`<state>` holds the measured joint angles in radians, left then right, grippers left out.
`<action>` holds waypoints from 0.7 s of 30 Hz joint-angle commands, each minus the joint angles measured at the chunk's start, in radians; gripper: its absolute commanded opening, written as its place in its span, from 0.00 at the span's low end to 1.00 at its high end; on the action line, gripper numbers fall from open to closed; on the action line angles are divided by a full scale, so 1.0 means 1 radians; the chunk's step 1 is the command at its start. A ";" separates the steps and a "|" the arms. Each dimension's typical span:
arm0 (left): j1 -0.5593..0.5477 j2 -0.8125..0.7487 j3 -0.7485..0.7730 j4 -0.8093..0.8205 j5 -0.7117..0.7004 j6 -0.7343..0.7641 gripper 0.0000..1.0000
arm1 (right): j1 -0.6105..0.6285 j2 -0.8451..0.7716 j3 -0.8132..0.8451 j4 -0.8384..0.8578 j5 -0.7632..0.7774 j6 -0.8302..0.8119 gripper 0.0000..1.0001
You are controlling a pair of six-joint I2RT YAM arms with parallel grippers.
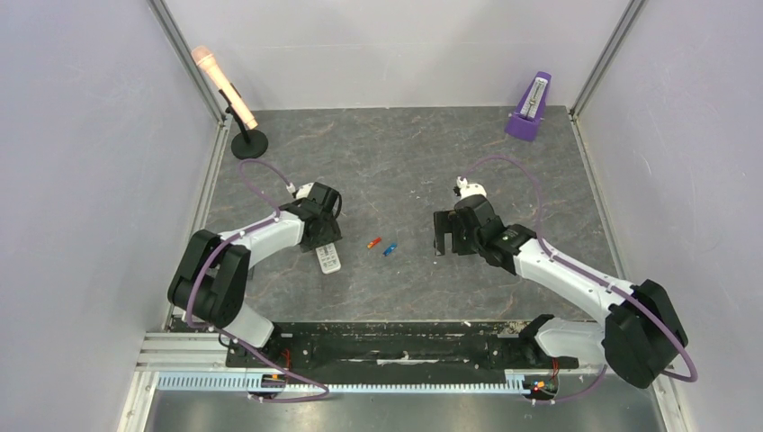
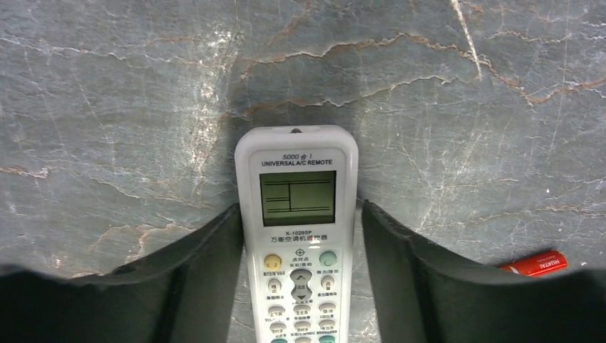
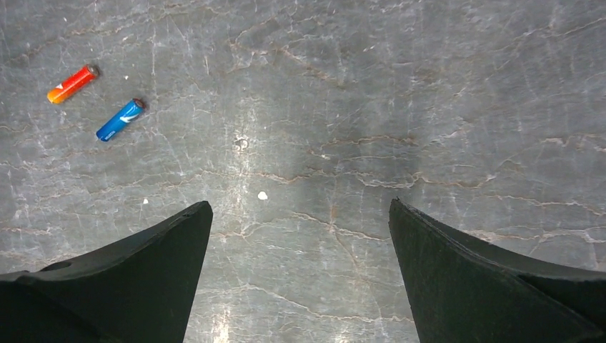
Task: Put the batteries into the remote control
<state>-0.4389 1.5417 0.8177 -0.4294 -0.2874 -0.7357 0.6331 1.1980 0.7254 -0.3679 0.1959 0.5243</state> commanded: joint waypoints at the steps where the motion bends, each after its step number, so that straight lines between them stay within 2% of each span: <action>1: 0.000 0.007 0.009 -0.009 -0.045 -0.071 0.61 | 0.002 0.022 0.027 0.015 -0.035 0.015 0.98; 4: 0.000 -0.002 -0.007 0.011 -0.039 -0.061 0.41 | 0.002 0.035 0.041 0.025 -0.052 0.016 0.98; 6: 0.000 -0.010 -0.005 0.024 -0.017 -0.051 0.23 | 0.001 0.046 0.051 0.039 -0.081 0.018 0.99; 9: 0.000 -0.045 0.009 0.044 0.049 -0.027 0.04 | 0.002 0.058 0.055 0.073 -0.137 0.015 0.99; 13: 0.000 -0.159 0.056 0.085 0.206 0.001 0.02 | 0.002 0.049 0.076 0.128 -0.293 0.007 0.99; 17: 0.000 -0.271 0.106 0.219 0.448 0.021 0.02 | 0.004 -0.001 0.050 0.293 -0.460 0.040 0.98; 21: -0.001 -0.322 0.177 0.372 0.715 -0.053 0.02 | 0.006 -0.015 0.069 0.479 -0.620 0.142 0.98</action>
<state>-0.4385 1.2873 0.8940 -0.2951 0.1032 -0.7513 0.6331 1.2228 0.7509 -0.1364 -0.2131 0.5747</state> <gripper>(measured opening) 0.558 0.979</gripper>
